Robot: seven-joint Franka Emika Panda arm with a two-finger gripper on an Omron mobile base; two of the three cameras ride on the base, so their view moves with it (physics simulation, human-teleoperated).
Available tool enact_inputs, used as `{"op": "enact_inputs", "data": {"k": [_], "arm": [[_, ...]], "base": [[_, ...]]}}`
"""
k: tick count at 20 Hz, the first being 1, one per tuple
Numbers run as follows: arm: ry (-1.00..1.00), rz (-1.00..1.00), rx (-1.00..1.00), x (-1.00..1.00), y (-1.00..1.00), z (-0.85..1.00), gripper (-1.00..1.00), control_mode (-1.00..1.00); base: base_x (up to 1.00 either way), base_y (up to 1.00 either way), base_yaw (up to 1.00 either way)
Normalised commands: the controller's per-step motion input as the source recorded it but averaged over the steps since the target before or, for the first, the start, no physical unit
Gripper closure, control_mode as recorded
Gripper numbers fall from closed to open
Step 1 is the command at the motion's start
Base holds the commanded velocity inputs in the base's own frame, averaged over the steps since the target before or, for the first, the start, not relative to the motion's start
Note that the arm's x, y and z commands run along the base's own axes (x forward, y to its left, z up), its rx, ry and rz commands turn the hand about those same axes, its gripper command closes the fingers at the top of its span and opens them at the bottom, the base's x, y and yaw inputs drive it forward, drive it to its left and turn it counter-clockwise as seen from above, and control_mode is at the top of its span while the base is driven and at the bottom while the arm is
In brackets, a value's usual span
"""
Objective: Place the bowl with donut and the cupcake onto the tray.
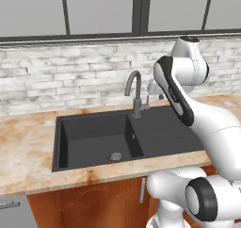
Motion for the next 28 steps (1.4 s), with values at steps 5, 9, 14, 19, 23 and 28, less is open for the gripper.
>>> {"op": "enact_inputs", "data": {"k": [5, 9, 14, 19, 23, 28], "arm": [[0.0, 0.0, 0.0, 0.0, 0.0, 0.0, -1.0, 1.0], [0.0, 0.0, 0.0, 0.0, 0.0, 0.0, -1.0, 1.0], [0.0, 0.0, 0.0, 0.0, 0.0, 0.0, -1.0, 1.0], [0.0, 0.0, 0.0, 0.0, 0.0, 0.0, -1.0, 1.0], [0.0, 0.0, 0.0, 0.0, 0.0, 0.0, -1.0, 1.0], [0.0, 0.0, 0.0, 0.0, 0.0, 0.0, -1.0, 1.0]], "base": [[0.0, 0.0, 0.0], [-0.12, 0.0, 0.0], [-0.51, -0.05, 0.0], [-0.43, -0.2, 0.0], [-0.21, -0.68, 0.0], [-0.12, -0.92, 0.0]]}}
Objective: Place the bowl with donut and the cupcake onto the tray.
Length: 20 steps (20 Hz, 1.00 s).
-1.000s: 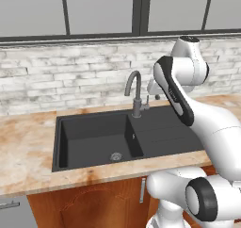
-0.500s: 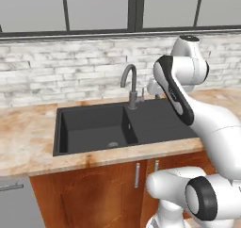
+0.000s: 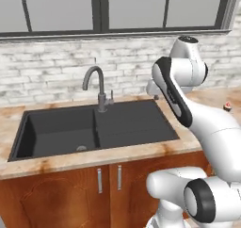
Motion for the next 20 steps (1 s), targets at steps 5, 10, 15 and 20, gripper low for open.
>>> {"op": "enact_inputs", "data": {"k": [5, 10, 15, 20], "arm": [[0.0, 0.0, 0.0, 0.0, 0.0, 0.0, -1.0, 1.0], [0.0, 0.0, 0.0, 0.0, 0.0, 0.0, -1.0, 1.0], [0.0, 0.0, 0.0, 0.0, 0.0, 0.0, -1.0, 1.0], [0.0, 0.0, 0.0, 0.0, 0.0, 0.0, -1.0, 1.0]], "base": [[-0.08, -0.9, 0.0], [-0.02, -0.89, 0.0], [-0.05, -0.89, 0.0], [-0.06, -0.86, 0.0]]}}
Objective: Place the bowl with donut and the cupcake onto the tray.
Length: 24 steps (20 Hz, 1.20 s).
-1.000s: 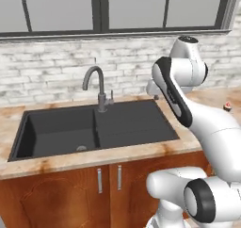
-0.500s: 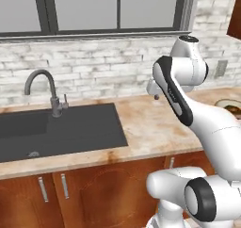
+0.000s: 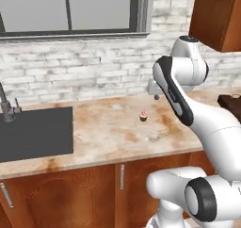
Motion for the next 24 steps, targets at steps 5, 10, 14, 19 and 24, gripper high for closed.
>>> {"op": "enact_inputs", "data": {"k": [5, 10, 14, 19, 24], "arm": [[0.0, 0.0, 0.0, 0.0, 0.0, 0.0, -1.0, 1.0], [0.0, 0.0, 0.0, 0.0, 0.0, 0.0, -1.0, 1.0], [0.0, 0.0, 0.0, 0.0, 0.0, 0.0, -1.0, 1.0], [0.0, 0.0, 0.0, 0.0, 0.0, 0.0, -1.0, 1.0], [0.0, 0.0, 0.0, 0.0, 0.0, 0.0, -1.0, 1.0]], "base": [[0.0, -0.83, 0.0], [0.0, -0.77, 0.0], [0.0, -0.67, 0.0], [0.0, -0.64, 0.0], [0.0, -0.41, 0.0]]}}
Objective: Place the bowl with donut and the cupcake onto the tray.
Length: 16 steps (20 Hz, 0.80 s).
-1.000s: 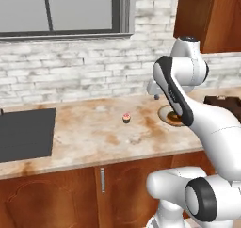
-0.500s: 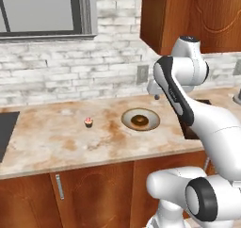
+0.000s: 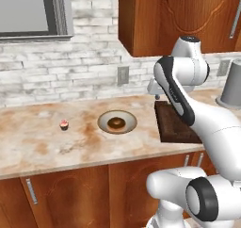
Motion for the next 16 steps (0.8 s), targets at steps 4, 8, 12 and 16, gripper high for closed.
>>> {"op": "enact_inputs", "data": {"k": [4, 8, 12, 16], "arm": [[0.0, 0.0, 0.0, 0.0, 0.0, 0.0, -1.0, 1.0], [0.0, 0.0, 0.0, 0.0, 0.0, 0.0, -1.0, 1.0], [0.0, 0.0, 0.0, 0.0, 0.0, 0.0, -1.0, 1.0], [0.0, 0.0, 0.0, 0.0, 0.0, 0.0, -1.0, 1.0]], "base": [[0.05, -0.39, 0.0], [0.13, -0.53, 0.0], [0.13, -0.45, 0.0], [0.32, -0.04, 0.0]]}}
